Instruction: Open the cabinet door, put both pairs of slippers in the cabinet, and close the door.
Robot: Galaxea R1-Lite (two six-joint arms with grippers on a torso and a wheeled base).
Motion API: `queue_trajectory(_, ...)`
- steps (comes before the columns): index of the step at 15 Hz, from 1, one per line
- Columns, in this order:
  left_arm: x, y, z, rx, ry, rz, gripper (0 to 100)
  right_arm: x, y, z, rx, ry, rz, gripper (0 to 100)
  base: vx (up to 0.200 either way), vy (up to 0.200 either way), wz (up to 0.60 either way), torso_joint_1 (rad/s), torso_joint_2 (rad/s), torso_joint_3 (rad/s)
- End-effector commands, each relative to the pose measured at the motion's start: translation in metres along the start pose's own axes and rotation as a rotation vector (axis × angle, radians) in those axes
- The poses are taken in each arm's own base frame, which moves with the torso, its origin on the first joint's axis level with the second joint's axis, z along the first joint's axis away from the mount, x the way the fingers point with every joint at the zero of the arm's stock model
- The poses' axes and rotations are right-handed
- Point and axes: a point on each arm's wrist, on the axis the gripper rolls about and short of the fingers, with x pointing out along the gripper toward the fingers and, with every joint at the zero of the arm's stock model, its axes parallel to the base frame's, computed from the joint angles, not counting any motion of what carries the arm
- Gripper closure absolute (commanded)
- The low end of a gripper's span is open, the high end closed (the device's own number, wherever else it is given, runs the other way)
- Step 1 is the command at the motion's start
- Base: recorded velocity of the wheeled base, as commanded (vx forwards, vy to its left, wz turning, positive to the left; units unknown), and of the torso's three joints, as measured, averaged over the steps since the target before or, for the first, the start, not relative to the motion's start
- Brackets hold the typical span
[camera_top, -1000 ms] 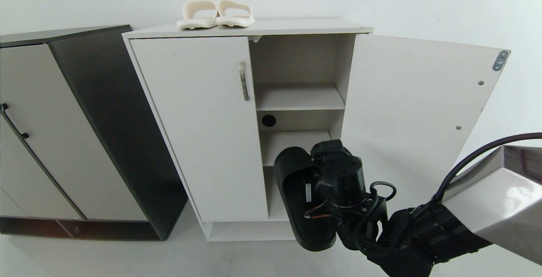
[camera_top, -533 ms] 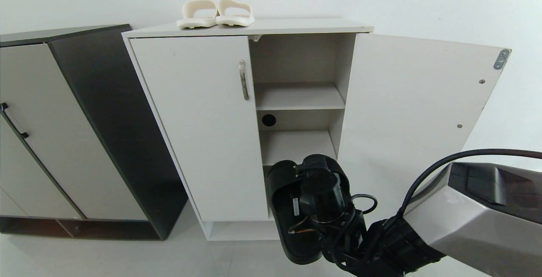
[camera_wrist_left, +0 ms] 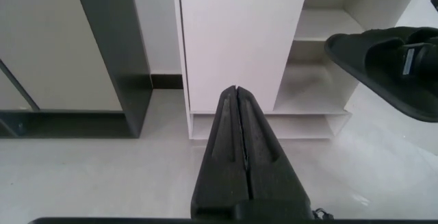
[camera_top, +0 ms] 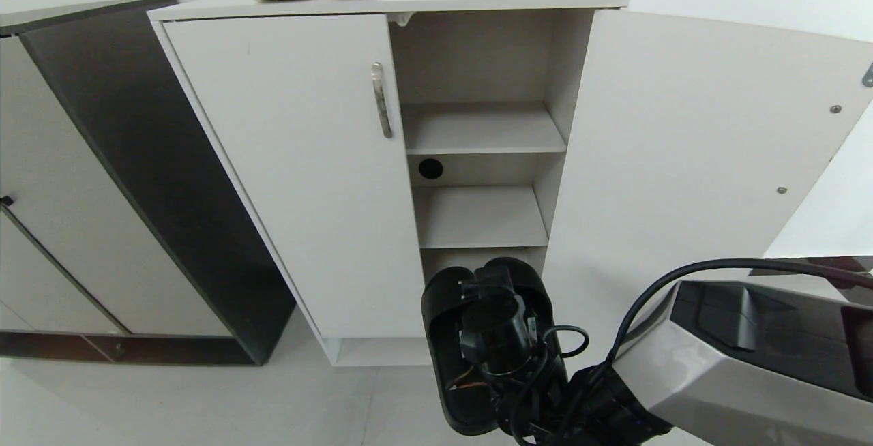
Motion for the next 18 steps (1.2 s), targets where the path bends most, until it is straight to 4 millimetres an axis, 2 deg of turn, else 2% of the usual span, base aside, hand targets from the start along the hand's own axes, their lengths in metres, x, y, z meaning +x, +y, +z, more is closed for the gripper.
queue_trajectory(1,0.000,0.000,0.000,-0.001,0.001,0.001,100,0.003,0.004,-0.002,0.027,-0.010,-0.007,100,0.000,0.000,0.00,0.007,0.01,-0.203)
queue_trajectory(6,0.000,0.000,0.000,-0.001,0.001,0.005,100,0.006,0.002,0.006,0.069,-0.119,-0.041,100,0.000,0.000,0.00,0.004,0.00,-0.194)
queue_trajectory(10,0.000,0.000,0.000,-0.001,0.001,0.005,100,0.014,-0.007,0.002,-0.007,-0.296,-0.107,100,0.000,0.000,0.00,0.004,0.00,-0.060)
queue_trajectory(13,0.000,0.000,0.000,-0.002,0.001,0.005,100,0.018,-0.010,-0.005,-0.026,-0.276,-0.115,100,0.000,0.000,0.00,0.000,0.00,0.000)
queue_trajectory(18,0.000,0.000,0.000,-0.002,0.001,0.005,100,0.021,-0.012,-0.005,-0.017,-0.276,-0.123,100,0.000,0.000,0.00,0.000,0.00,0.000)
